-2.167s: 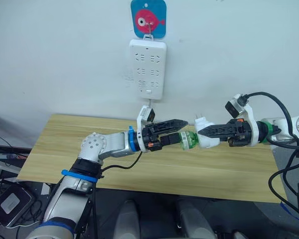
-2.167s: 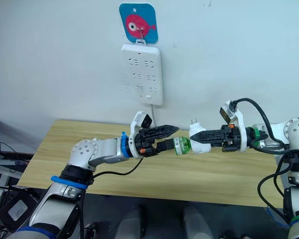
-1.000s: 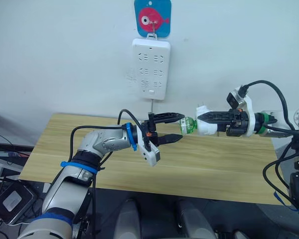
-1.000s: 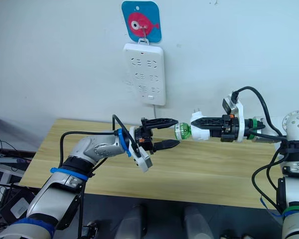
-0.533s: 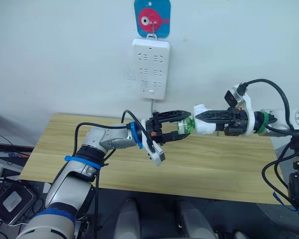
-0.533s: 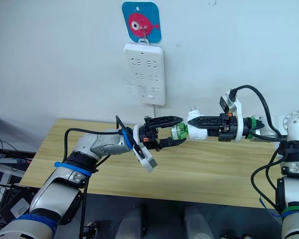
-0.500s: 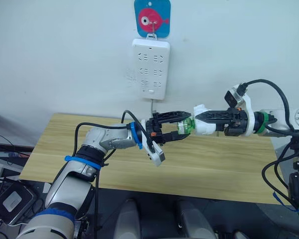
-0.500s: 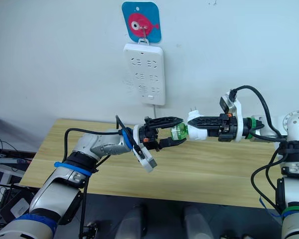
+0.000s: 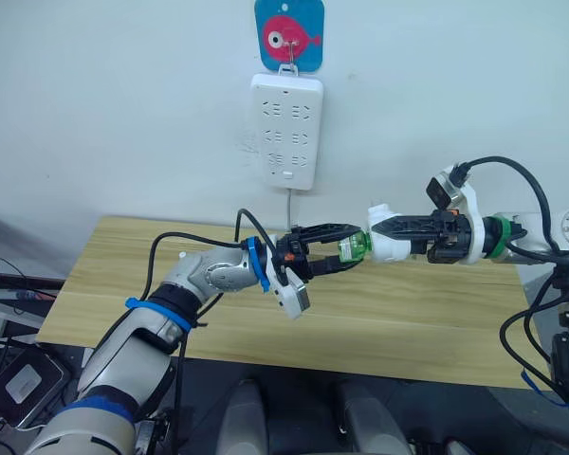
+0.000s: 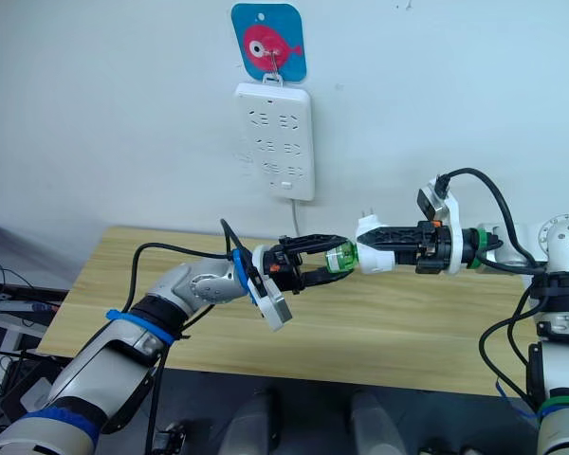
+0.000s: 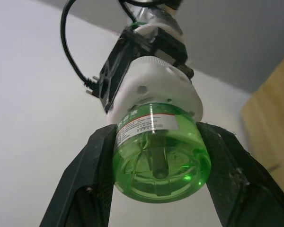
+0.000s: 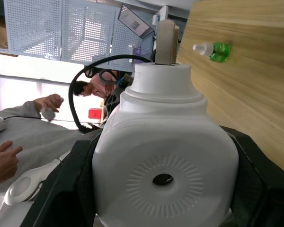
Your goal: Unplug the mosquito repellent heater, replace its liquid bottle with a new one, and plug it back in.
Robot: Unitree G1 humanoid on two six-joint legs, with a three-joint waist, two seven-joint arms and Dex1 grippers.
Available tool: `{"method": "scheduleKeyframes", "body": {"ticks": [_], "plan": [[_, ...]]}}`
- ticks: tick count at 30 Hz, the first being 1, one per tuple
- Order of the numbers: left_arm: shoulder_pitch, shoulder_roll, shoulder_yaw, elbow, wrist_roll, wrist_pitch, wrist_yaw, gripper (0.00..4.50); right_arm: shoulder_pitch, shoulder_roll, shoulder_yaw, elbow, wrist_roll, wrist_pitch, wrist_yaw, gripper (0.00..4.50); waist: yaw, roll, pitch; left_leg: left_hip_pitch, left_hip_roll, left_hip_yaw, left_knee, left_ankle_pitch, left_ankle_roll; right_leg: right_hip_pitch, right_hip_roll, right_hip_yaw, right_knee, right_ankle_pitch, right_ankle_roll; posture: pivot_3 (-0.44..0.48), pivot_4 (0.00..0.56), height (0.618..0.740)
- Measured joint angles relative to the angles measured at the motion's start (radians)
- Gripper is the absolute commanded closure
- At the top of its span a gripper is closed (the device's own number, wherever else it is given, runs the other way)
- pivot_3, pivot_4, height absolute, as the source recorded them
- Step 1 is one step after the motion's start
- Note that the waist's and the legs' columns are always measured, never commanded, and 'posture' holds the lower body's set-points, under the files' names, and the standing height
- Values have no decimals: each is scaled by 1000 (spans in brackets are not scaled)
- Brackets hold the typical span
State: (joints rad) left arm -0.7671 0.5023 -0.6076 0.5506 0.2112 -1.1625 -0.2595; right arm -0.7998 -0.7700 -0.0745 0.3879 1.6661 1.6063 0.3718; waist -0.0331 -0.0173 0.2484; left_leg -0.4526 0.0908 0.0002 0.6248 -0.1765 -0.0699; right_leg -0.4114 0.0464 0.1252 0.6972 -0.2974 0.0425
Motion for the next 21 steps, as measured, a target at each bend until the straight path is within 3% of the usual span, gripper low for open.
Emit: {"method": "scheduleKeyframes", "body": {"ticks": [2,5,7,10,15,21], "plan": [[62,7,-50,-159,-322,225,-217,2271,8,-25,-2,-24,-4,-10,21,1474,-1,0,0,0,0,0,0,0,0,0,0,0,0,0,0,-29,242,740],[91,46,-52,-437,-825,766,-446,2271,11,-77,-4,-65,-4,-32,67,1474,0,0,1,-1,1,-4,1,0,0,0,1,-3,1,0,0,-37,247,740],[60,71,10,-546,-1160,1172,-495,2271,4,-90,-6,-81,-4,-47,97,1474,-3,0,1,1,1,-7,3,0,0,2,2,-4,2,-3,5,-33,247,740],[22,79,126,-525,-1544,1648,-458,2271,-9,-78,0,-85,-19,-51,110,1474,-14,0,1,1,1,-9,4,0,0,3,3,-5,2,-4,5,-36,248,740],[16,34,267,-319,-1919,2131,-340,2271,-21,-28,20,-96,-47,-48,101,1474,-31,0,1,1,0,-10,3,0,0,2,3,-6,2,-4,5,-41,249,740],[33,-20,391,-224,-1970,2319,-261,2271,-39,9,17,-107,-62,-43,58,1474,-22,0,1,0,0,-11,3,0,0,2,3,-6,1,-4,4,-51,250,740]]}}
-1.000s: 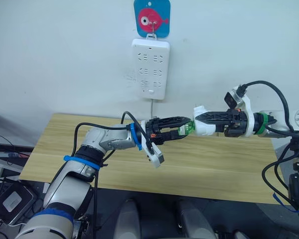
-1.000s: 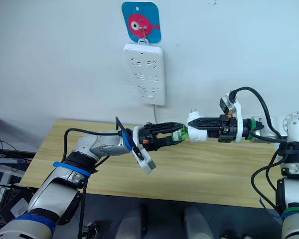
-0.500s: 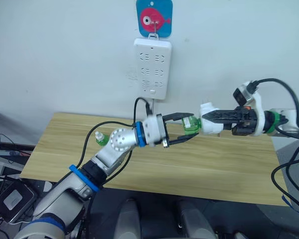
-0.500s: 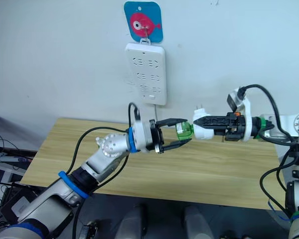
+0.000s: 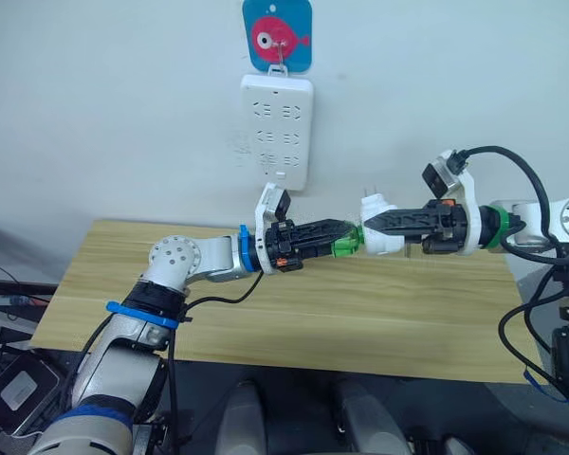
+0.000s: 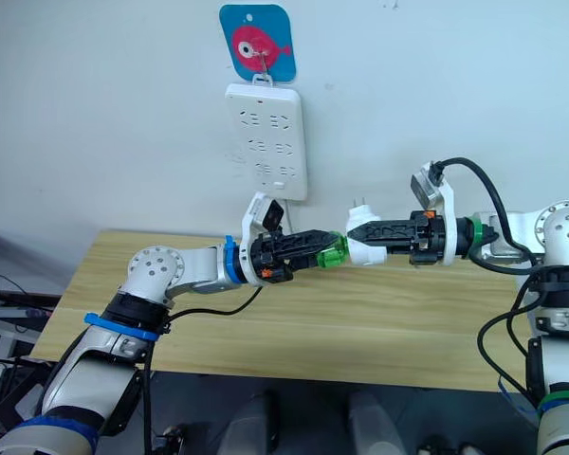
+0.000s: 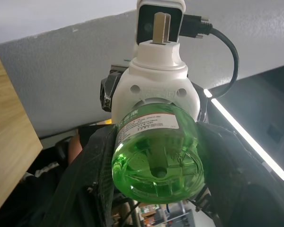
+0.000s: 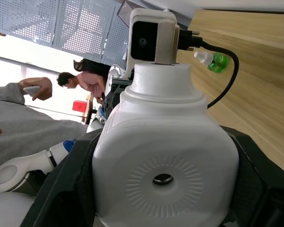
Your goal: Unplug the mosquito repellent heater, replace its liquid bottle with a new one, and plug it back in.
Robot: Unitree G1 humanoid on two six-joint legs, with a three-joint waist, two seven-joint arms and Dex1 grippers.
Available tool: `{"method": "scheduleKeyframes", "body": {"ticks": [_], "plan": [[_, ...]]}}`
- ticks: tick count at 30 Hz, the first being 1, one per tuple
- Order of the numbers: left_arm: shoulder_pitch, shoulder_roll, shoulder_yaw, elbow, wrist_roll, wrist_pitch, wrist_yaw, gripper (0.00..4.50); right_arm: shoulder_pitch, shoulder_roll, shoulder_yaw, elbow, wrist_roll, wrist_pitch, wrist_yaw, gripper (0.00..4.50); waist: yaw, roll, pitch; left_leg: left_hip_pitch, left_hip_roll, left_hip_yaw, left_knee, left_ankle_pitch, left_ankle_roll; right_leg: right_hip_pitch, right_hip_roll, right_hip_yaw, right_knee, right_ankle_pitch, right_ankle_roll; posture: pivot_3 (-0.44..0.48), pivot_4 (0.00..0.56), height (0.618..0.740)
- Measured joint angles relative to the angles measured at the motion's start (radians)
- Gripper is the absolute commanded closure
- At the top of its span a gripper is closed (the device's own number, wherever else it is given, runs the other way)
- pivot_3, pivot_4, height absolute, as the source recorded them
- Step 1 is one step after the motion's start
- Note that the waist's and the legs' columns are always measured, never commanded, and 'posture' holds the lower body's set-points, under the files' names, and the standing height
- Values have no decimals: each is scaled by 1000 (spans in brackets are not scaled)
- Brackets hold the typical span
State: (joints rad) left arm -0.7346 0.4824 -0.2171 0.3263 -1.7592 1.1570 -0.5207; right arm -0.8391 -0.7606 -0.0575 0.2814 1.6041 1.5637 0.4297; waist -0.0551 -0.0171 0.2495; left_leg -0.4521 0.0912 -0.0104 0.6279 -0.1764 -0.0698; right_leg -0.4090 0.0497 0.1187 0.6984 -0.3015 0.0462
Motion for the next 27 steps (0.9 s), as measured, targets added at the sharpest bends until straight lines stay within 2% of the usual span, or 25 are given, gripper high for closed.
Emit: {"method": "scheduleKeyframes", "body": {"ticks": [11,17,24,27], "plan": [[56,-29,170,-3,73,125,28,2271,6,-8,-39,19,-44,40,-17,1474,4,0,0,0,0,1,0,0,0,0,0,1,-1,0,0,-50,256,740],[75,-52,222,-9,95,168,34,2271,8,-16,-39,25,-58,42,-1,1474,4,0,0,0,0,1,0,0,0,0,0,1,-1,0,0,-51,258,740],[146,-13,278,-58,102,231,30,2271,14,-89,-69,109,-208,38,60,1474,4,0,0,0,0,2,-1,0,0,-1,-1,2,-1,0,0,-45,266,740],[191,1,287,-109,115,246,29,2271,73,-137,-58,86,-330,-2,100,1474,5,-1,1,0,0,2,-1,0,0,-1,-1,2,-2,0,0,-43,268,740]]}}
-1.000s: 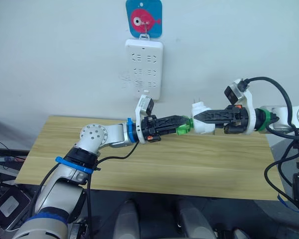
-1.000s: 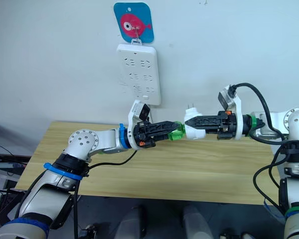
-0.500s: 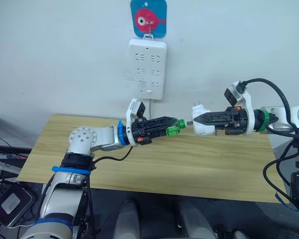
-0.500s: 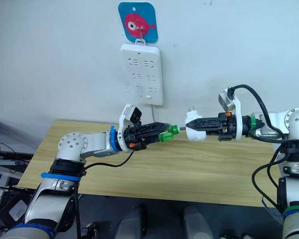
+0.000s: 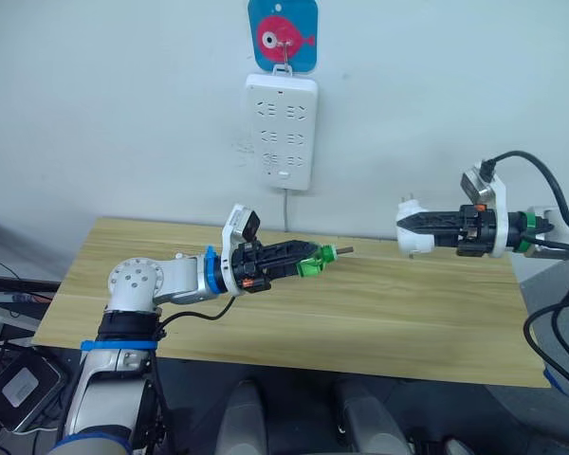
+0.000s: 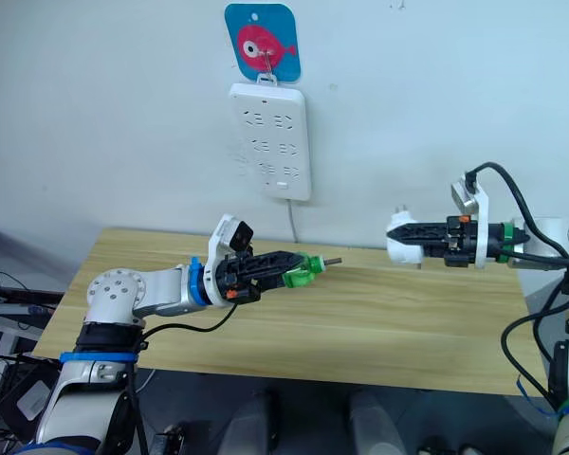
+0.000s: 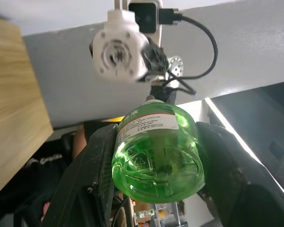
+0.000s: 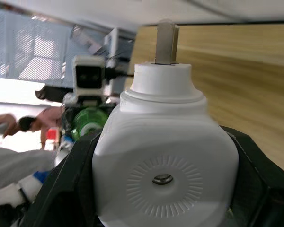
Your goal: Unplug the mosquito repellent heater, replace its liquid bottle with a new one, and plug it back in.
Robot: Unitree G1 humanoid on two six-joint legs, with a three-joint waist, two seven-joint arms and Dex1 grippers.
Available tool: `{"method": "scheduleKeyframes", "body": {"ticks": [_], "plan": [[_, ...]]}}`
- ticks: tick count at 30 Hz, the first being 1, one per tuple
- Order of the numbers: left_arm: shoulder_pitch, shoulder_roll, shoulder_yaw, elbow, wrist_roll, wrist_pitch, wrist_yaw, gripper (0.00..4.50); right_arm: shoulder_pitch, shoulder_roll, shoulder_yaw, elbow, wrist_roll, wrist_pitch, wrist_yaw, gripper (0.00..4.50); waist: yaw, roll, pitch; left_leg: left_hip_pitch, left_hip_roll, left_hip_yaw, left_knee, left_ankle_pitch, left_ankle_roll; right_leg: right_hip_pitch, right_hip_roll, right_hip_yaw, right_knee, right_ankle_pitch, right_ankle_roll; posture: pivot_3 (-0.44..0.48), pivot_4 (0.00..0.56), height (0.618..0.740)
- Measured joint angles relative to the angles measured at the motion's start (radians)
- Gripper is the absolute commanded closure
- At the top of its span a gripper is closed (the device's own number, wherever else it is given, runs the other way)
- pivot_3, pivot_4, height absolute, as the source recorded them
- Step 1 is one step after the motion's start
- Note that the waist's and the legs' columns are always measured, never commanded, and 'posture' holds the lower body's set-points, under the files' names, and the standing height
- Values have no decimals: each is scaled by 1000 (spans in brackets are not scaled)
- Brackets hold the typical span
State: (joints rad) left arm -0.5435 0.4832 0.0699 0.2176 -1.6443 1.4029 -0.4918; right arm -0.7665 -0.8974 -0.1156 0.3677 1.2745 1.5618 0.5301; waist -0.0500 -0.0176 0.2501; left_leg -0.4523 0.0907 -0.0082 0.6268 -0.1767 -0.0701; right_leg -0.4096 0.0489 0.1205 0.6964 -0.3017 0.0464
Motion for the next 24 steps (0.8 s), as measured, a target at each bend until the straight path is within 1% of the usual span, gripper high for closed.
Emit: {"method": "scheduleKeyframes", "body": {"ticks": [2,5,7,8,11,14,17,24], "plan": [[19,4,7,-21,3,7,0,2271,55,-21,42,-42,-86,-38,26,1474,0,0,0,0,0,0,0,0,0,0,0,0,0,0,0,-36,270,740],[44,2,14,-58,2,6,3,2271,189,-60,184,-149,-324,-210,13,1474,3,0,0,0,0,0,0,0,0,0,-1,0,0,0,0,-29,270,740],[62,2,17,-69,1,5,6,2271,265,-62,257,-148,-475,-320,-6,1474,3,2,2,0,-2,2,0,0,0,-1,-2,2,0,0,1,-19,270,740],[66,0,17,-74,1,4,10,2271,286,-61,271,-146,-521,-352,-11,1474,3,2,3,0,-3,2,0,0,0,-1,-2,3,1,-1,1,-17,269,740],[69,-6,17,-104,-6,-2,21,2271,320,-53,271,-142,-622,-422,-38,1474,-3,2,5,1,-5,2,1,0,0,-1,-3,5,1,-1,2,-18,268,740],[94,-5,17,-135,-9,-13,22,2271,355,-20,250,-125,-698,-463,-57,1474,-4,2,6,1,-5,2,1,0,0,0,-3,5,1,-1,2,-14,267,740],[107,-5,17,-141,0,-18,22,2271,362,27,244,-97,-742,-465,-58,1474,-4,2,6,1,-5,1,1,0,0,-1,-3,5,1,-1,2,-15,269,740],[107,-5,17,-170,1,-20,19,2271,352,77,183,-36,-798,-455,-60,1474,0,1,7,1,-9,2,1,0,0,0,-7,5,1,-2,4,-5,267,740]]}}
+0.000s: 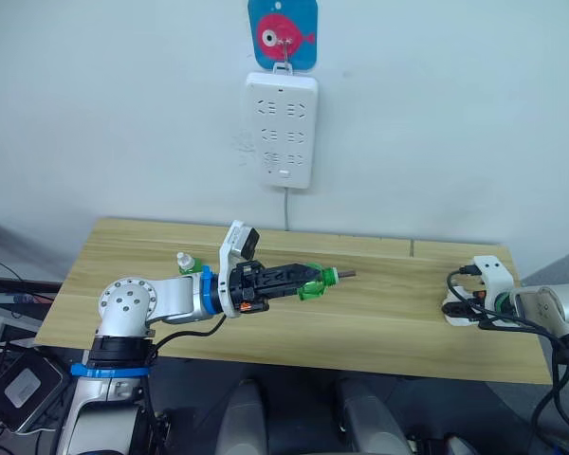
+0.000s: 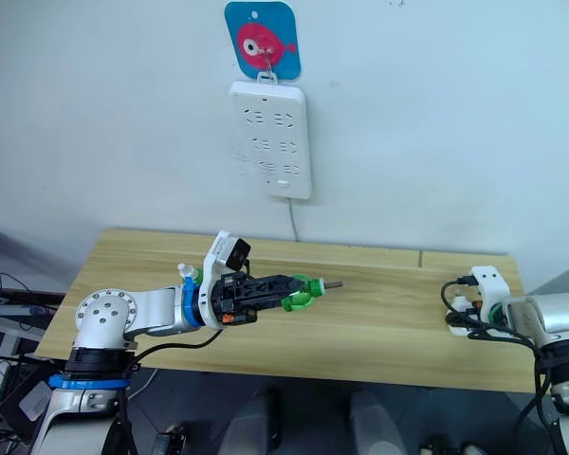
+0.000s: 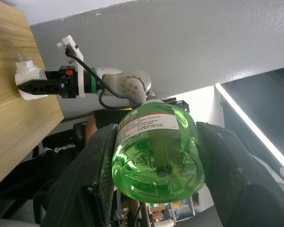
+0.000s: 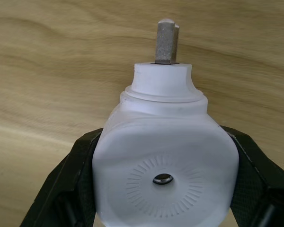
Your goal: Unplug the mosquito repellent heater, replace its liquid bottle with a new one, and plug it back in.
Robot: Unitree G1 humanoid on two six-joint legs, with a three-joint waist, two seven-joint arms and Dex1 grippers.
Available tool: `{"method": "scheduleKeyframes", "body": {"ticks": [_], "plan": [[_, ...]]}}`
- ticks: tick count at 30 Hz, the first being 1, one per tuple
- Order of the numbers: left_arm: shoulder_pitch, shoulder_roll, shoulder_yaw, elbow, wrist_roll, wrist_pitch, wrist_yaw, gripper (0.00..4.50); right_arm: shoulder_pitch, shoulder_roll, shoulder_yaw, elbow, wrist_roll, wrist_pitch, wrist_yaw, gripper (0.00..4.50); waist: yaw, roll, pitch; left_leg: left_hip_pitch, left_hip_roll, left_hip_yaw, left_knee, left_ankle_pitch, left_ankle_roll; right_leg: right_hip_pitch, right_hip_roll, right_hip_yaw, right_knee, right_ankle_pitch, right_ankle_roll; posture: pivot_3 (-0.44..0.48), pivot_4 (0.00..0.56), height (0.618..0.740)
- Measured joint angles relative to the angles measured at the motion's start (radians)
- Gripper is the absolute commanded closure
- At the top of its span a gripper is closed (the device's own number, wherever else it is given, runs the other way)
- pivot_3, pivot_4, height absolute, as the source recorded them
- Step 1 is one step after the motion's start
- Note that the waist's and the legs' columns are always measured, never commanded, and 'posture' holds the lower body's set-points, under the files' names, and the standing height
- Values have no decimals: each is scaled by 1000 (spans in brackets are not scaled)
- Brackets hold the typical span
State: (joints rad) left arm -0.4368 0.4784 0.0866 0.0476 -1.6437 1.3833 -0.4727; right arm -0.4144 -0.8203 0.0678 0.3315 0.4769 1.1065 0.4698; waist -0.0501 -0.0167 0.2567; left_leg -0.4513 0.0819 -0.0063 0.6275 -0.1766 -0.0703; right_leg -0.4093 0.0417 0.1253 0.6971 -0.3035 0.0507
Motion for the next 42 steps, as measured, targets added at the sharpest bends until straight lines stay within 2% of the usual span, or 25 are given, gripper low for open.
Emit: {"method": "scheduleKeyframes", "body": {"ticks": [13,15,18,26,31,33,35,36,38,40,42], "plan": [[12,6,0,-3,1,0,3,2271,-2,41,-48,9,-70,41,-6,1474,1,0,0,0,-1,0,0,0,0,0,-1,0,0,0,0,-4,261,740],[12,6,0,-3,3,0,3,2271,-2,41,-48,8,-74,43,6,757,1,0,0,0,-1,0,0,0,0,0,-1,0,0,0,0,-7,258,740],[12,6,0,-3,4,0,3,2271,-2,43,-49,8,-80,48,14,37,1,0,0,0,-1,0,0,0,0,0,-1,0,0,0,1,-11,253,740],[12,-2,-1,-3,9,-17,5,2271,-6,40,-107,-40,-66,110,33,37,0,0,0,0,-1,0,0,0,0,0,-1,0,0,0,1,-18,252,740],[13,0,-1,-6,28,-27,-2,2271,-39,-22,-195,-186,-24,244,43,37,-2,0,0,0,-2,1,0,0,0,0,-2,0,0,-1,1,-38,250,740],[13,2,-1,-41,89,-64,-35,2271,-44,-51,-227,-283,-12,269,51,37,-3,-1,0,0,-2,1,0,0,0,0,-2,0,0,-1,1,-47,251,740],[12,3,-4,-88,171,-125,-79,2271,-63,-32,-279,-349,17,301,50,37,-5,-1,0,0,-2,1,-1,0,0,0,-2,0,0,-1,1,-47,251,740],[10,1,-11,-122,244,-185,-111,2271,-89,21,-344,-384,38,344,46,37,-7,-1,0,0,-2,1,-1,0,0,0,-2,0,-1,-1,1,-59,253,740],[-1,-13,-67,-167,434,-363,-173,2271,-143,218,-541,-440,162,425,-6,37,-8,-2,1,1,-1,1,-1,1,-1,1,-2,0,-1,0,1,-63,254,740],[-5,-21,-161,-208,649,-567,-245,2271,-150,402,-702,-492,395,481,-118,37,-6,-3,1,1,-1,0,-3,2,-3,1,-2,-1,-1,2,-3,-67,254,740],[-5,-54,-217,-213,801,-725,-288,2271,-93,495,-760,-536,686,474,-305,37,5,-2,2,-1,-2,1,-4,1,-3,1,-4,-1,-2,2,-3,-72,254,740]]}}
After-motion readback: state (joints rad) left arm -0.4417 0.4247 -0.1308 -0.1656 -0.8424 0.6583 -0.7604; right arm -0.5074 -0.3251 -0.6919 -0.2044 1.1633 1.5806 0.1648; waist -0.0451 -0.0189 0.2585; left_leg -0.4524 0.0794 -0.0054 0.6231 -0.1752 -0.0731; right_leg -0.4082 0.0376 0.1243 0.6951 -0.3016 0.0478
